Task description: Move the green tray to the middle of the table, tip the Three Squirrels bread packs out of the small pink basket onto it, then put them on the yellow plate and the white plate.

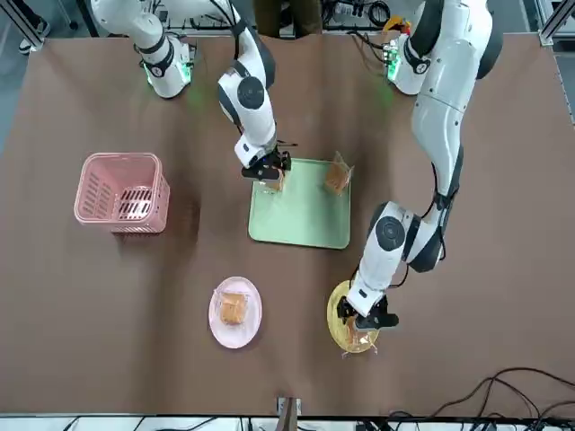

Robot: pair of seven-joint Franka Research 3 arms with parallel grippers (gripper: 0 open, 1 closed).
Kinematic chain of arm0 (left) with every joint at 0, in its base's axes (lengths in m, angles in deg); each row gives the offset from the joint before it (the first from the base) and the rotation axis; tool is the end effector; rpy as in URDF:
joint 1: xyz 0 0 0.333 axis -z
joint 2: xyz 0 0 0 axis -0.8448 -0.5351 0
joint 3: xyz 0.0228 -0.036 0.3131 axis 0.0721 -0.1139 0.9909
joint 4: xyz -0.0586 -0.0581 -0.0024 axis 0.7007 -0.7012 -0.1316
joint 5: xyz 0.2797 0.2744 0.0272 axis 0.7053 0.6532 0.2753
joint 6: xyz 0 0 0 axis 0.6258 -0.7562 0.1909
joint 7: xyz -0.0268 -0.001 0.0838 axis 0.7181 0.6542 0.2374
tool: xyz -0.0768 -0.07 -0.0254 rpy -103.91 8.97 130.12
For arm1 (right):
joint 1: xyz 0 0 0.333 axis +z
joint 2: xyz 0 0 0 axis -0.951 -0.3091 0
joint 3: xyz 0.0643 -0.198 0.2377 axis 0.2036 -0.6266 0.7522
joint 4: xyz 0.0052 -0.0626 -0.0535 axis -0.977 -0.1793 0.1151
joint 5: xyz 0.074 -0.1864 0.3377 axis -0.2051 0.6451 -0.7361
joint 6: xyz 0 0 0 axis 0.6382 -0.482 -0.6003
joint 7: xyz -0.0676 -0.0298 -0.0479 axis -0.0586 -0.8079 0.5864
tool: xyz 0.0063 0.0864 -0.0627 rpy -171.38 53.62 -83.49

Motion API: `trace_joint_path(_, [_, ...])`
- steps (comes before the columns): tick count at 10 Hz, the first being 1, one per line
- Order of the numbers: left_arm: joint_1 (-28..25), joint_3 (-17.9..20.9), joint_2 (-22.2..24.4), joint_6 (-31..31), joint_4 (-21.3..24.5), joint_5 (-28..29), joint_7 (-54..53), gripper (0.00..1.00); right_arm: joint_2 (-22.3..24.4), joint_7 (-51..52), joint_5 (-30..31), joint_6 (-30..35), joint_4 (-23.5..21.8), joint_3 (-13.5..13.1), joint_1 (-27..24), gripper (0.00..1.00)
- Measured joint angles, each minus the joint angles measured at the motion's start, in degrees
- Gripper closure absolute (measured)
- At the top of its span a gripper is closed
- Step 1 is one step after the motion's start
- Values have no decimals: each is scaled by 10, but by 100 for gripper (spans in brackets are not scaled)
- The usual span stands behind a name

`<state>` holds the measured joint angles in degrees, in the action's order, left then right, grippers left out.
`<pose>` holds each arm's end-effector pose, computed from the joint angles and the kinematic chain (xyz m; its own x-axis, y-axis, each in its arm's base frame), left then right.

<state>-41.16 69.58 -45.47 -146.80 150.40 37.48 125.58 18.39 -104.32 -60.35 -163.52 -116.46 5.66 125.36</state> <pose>0.7166 -0.2989 0.2202 0.9261 0.0822 0.3683 0.0455 -0.9932 0.1073 0.3935 0.4520 0.2459 0.9928 -0.1199 -0.0089 -0.1202 -0.9899 -0.0754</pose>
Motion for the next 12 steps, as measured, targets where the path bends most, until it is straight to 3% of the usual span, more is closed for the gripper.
trace_joint_path(2, [7, -4, 6, 17, 1, 0, 7, 0, -16, -6, 0, -19, -2, 0, 1, 4])
trace_joint_path(4, [14, -32, 41, 75, 31, 0, 9, 0, -35, -13, 0, -41, -3, 0, 5, 4])
trace_joint_path(6, [14, -68, 104, 89, 119, 0, 9, 0, -45, -26, 0, -46, -3, 0, 10, 4])
trace_joint_path(9, [13, -124, 221, 90, 297, 3, -13, 0, -48, -44, 0, -46, -4, 0, 19, 5])
trace_joint_path(11, [14, -164, 283, 90, 392, 8, -43, 0, -49, -46, 0, -46, -4, 0, 23, 18])
trace_joint_path(12, [14, -179, 300, 90, 429, 9, -74, 0, -48, -47, 0, -48, -3, 0, 23, 33])
